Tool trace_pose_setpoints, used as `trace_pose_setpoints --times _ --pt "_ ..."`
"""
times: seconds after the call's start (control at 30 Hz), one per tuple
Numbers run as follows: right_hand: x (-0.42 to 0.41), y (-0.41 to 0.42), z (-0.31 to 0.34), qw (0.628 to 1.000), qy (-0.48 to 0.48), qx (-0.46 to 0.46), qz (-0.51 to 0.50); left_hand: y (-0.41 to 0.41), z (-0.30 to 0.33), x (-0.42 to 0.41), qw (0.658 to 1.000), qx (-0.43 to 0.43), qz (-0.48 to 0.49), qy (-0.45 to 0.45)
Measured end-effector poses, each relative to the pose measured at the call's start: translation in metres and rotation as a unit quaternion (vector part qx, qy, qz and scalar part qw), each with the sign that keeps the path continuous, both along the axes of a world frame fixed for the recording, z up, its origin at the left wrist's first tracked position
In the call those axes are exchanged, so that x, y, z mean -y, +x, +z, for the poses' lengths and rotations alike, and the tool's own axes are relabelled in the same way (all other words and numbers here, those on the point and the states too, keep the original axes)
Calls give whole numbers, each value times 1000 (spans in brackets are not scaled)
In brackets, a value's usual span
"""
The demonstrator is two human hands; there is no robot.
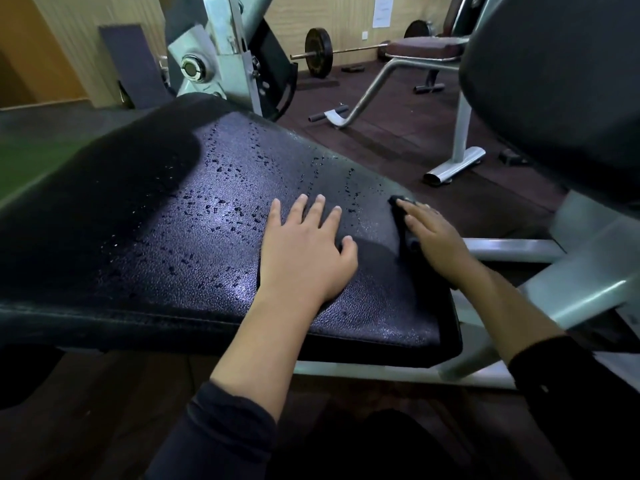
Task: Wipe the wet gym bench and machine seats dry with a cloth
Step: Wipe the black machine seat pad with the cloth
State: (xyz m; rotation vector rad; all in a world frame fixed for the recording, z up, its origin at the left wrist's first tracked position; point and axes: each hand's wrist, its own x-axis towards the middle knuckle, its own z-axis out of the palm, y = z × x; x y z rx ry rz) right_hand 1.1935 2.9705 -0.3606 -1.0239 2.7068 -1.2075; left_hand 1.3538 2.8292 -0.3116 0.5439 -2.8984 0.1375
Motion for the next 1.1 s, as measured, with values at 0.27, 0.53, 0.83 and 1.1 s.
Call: trace_pose_setpoints --times 0.27,0.53,0.83,1.1 --pt "32 63 15 988 25 -117 99 -3 -1 0 1000 4 0 -7" --pt "1 10 4 1000 22 -15 -5 -2 -1 0 1000 2 -1 4" --pt "28 56 14 991 29 -107 80 -4 1 -1 1000 9 4 1" --pt "4 23 11 998 37 -41 15 -3 2 -1 1000 12 9 6"
